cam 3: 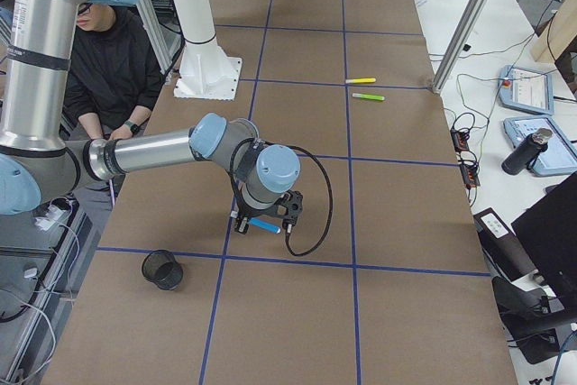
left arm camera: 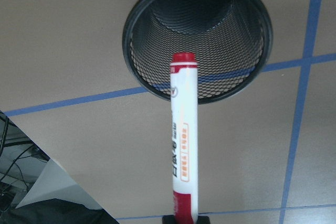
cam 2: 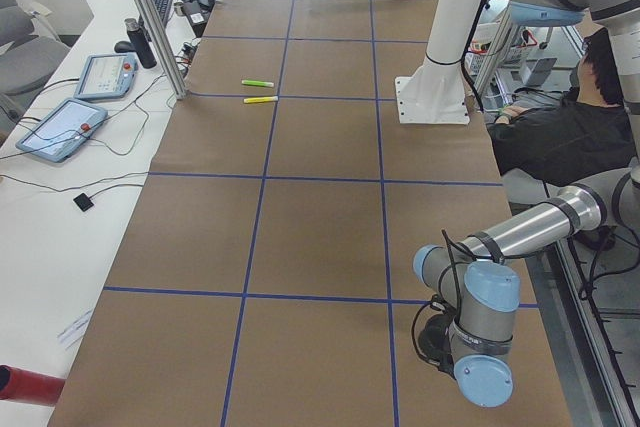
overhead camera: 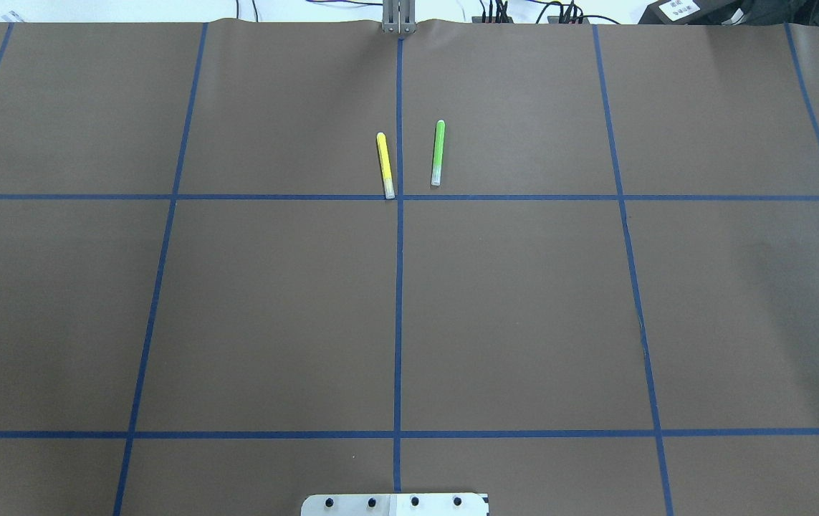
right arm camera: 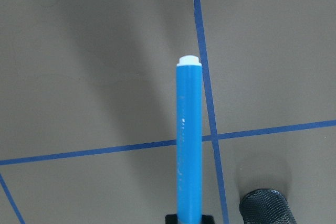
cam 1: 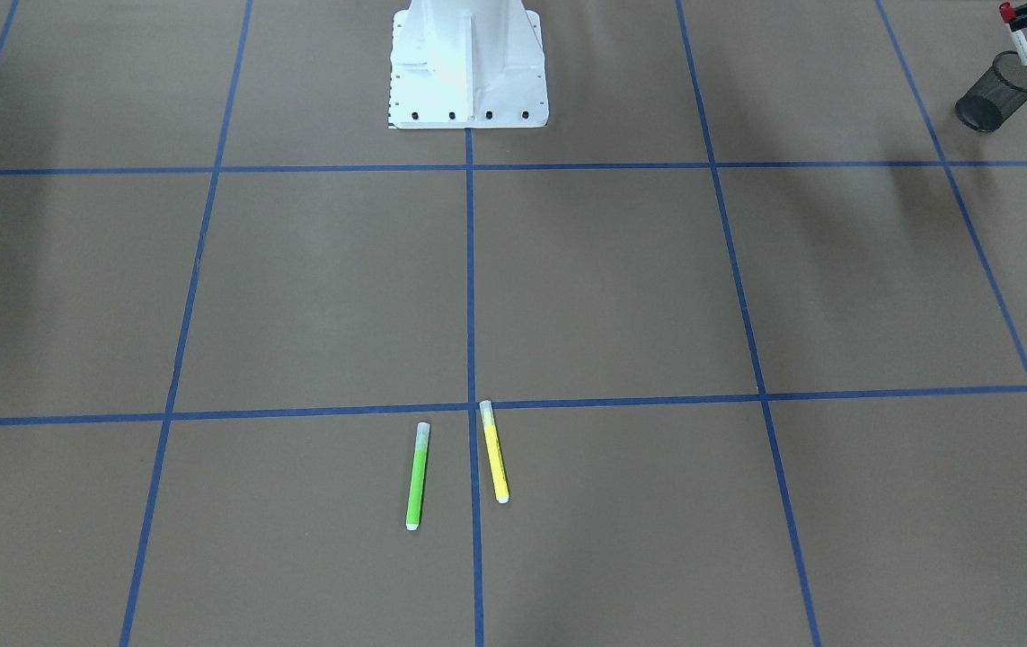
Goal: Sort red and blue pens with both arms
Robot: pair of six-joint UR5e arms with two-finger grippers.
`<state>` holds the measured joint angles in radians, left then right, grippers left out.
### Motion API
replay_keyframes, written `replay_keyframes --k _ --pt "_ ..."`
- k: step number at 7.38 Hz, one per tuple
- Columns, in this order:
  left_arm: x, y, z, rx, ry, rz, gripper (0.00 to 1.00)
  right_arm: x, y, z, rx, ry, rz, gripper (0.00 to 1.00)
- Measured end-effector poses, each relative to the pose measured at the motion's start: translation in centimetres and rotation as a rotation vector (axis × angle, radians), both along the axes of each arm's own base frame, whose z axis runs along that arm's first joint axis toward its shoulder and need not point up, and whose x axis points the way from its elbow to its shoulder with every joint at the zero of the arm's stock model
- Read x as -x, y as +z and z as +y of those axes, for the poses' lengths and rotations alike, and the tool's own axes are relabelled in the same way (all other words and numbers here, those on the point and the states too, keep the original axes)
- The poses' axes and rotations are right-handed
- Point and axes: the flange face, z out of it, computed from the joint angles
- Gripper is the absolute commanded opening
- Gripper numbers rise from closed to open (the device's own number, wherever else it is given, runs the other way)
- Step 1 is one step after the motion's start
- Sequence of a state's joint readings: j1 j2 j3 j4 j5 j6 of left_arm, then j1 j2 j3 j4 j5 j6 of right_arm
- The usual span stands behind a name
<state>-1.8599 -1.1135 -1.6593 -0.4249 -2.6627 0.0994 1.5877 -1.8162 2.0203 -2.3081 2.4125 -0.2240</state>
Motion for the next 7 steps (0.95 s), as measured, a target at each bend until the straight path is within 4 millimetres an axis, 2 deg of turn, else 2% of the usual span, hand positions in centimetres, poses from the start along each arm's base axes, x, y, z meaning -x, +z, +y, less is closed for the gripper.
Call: replay_keyframes --k 3,4,5,7 --pt "0.5 0.2 -1.8 -0.008 0.000 -0.005 1.00 0.0 0.1 0.2 0.010 0.002 -0.003 0.00" --pt "0.9 0.0 -3.1 -0.024 0.000 -0.011 1.00 0.0 0.3 0.5 0.024 0.003 -0.004 0.00" --pt "1.3 -0.5 -4.6 -0.047 0.000 -0.019 1.00 -0.4 0.5 1.1 0.052 0.013 -0.005 0.00" --pt "2.6 -2.1 -8.9 -0.116 0.000 -0.040 1.00 -1.4 1.4 3.5 0.160 0.031 -0.019 0.00"
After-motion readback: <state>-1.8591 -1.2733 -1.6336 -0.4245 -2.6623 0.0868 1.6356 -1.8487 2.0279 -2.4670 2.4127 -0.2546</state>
